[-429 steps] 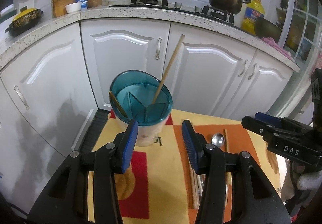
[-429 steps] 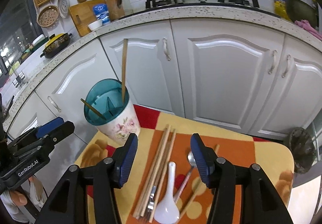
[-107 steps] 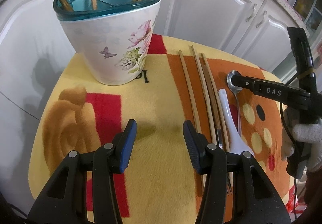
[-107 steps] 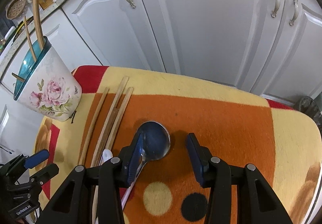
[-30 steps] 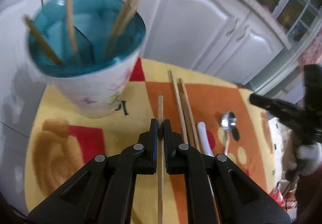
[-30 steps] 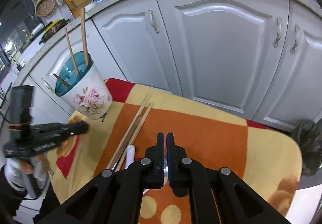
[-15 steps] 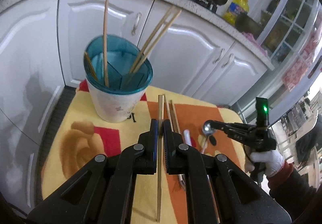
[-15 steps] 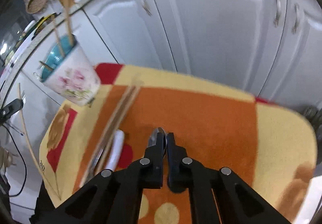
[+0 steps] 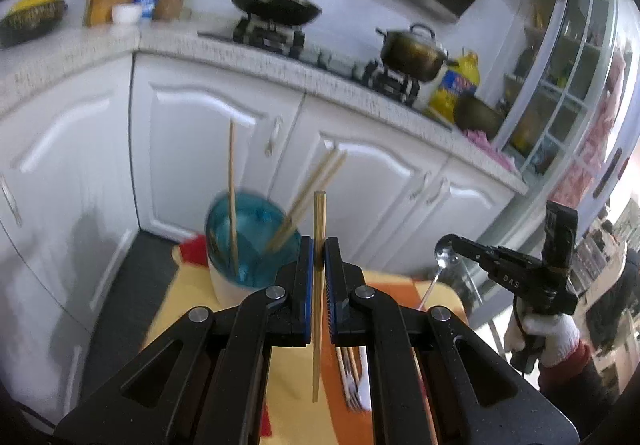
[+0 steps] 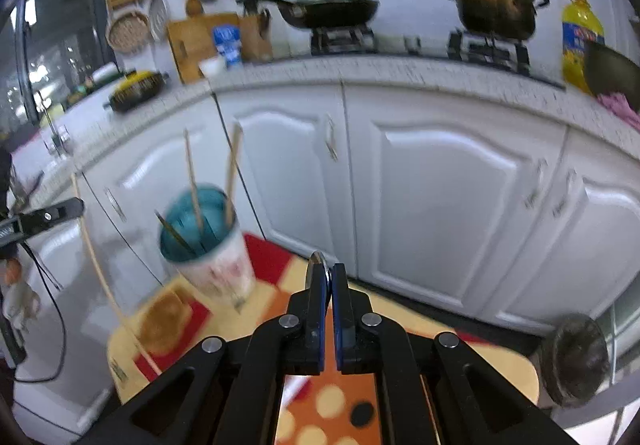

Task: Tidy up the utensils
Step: 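Lift the chopstick and metal spoon up over the holder with both tools, then open both tools to drop the chopstick and metal spoon into the holder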

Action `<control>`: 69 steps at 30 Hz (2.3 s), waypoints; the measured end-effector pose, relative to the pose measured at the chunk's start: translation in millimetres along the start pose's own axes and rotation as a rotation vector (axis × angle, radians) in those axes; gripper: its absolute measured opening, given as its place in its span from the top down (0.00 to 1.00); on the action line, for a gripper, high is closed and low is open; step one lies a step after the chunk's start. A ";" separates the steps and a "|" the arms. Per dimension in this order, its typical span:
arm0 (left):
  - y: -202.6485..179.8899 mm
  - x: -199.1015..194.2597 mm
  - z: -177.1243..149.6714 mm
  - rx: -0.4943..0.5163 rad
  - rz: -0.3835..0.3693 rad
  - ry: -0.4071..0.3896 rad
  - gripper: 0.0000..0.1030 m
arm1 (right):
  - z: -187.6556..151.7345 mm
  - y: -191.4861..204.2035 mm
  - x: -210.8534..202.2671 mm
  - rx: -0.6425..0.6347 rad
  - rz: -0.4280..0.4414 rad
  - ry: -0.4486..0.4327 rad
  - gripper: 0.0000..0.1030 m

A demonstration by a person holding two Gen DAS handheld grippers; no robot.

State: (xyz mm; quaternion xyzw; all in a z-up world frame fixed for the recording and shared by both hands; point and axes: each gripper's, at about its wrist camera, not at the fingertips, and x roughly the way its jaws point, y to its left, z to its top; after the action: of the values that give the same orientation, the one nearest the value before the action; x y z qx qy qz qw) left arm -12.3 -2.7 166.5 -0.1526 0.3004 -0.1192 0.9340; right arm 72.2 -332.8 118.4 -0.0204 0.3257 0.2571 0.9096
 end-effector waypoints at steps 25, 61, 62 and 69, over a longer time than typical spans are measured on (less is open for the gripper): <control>46.0 74.4 64.7 0.045 0.311 -0.181 0.96 | 64.9 116.7 120.0 -0.219 -0.087 -0.048 0.98; 22.8 60.2 -13.5 -0.002 0.309 -0.004 0.47 | 6.3 86.9 92.2 -0.014 0.051 0.103 0.66; 19.6 59.5 -17.2 0.001 0.309 0.001 0.46 | 4.5 87.2 88.9 -0.013 0.041 0.100 0.65; -3.9 59.4 -41.2 0.033 0.305 0.029 0.46 | -13.2 76.5 62.4 0.011 -0.007 0.086 0.65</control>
State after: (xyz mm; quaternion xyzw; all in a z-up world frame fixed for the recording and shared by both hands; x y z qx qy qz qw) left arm 9.6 -33.7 104.9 -0.0882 0.3316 0.0170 0.9391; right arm 68.6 -240.8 80.4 -0.0276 0.3661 0.2510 0.8957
